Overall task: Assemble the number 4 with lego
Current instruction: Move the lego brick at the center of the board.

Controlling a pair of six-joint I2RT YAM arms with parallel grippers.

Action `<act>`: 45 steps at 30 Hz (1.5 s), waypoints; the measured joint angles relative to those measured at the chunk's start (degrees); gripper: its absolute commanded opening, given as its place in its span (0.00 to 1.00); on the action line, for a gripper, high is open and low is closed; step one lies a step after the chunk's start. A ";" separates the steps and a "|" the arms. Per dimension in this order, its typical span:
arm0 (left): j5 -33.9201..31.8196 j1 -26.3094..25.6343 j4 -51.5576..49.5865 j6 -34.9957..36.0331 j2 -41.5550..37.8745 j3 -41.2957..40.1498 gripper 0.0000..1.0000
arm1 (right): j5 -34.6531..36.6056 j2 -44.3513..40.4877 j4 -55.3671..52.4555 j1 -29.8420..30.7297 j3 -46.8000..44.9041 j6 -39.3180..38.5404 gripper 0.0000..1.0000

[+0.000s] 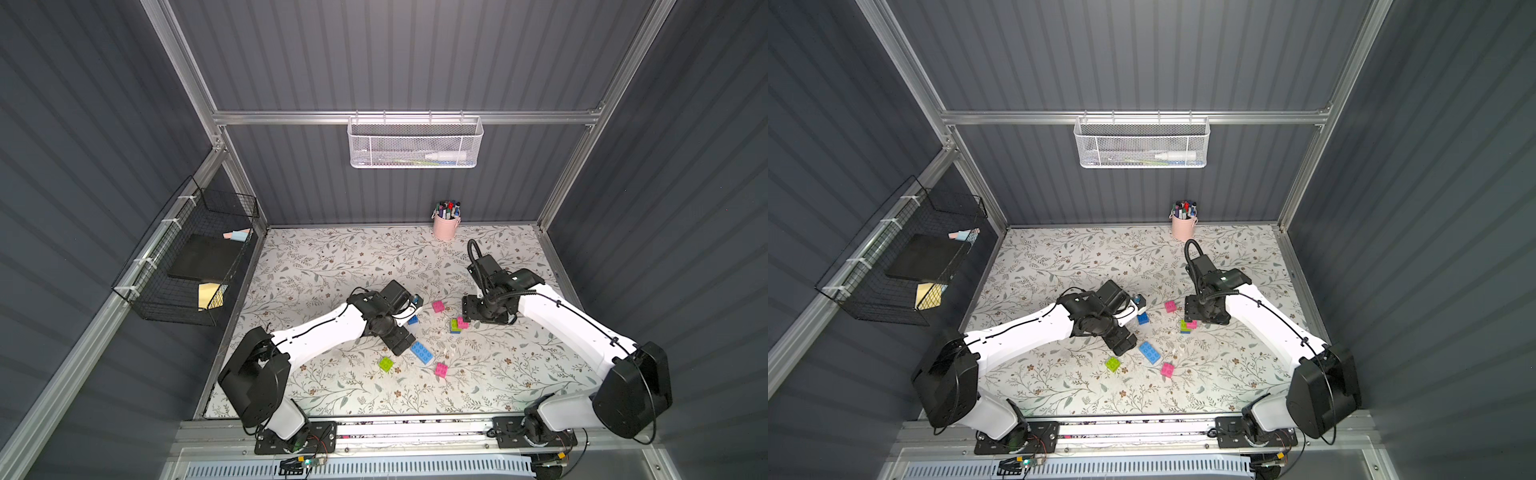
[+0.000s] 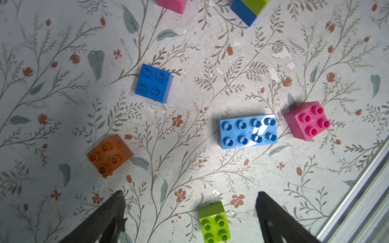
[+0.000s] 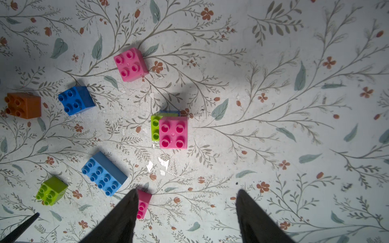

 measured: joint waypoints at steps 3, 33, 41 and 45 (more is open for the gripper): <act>0.72 -1.70 -1.62 3.78 4.00 3.65 0.99 | -0.02 -1.55 -0.33 -0.66 -0.74 -0.02 0.74; -13.27 -11.76 15.58 12.52 10.73 -2.82 0.99 | 1.36 -7.48 -0.74 -4.33 -3.30 -0.04 0.76; -14.38 -11.76 20.74 8.72 13.31 -1.42 0.99 | 1.33 -7.45 -0.02 -4.50 -3.74 -0.04 0.76; -13.94 -11.76 21.55 7.45 13.33 -0.79 0.99 | 1.14 -7.34 0.09 -4.59 -3.87 -0.07 0.76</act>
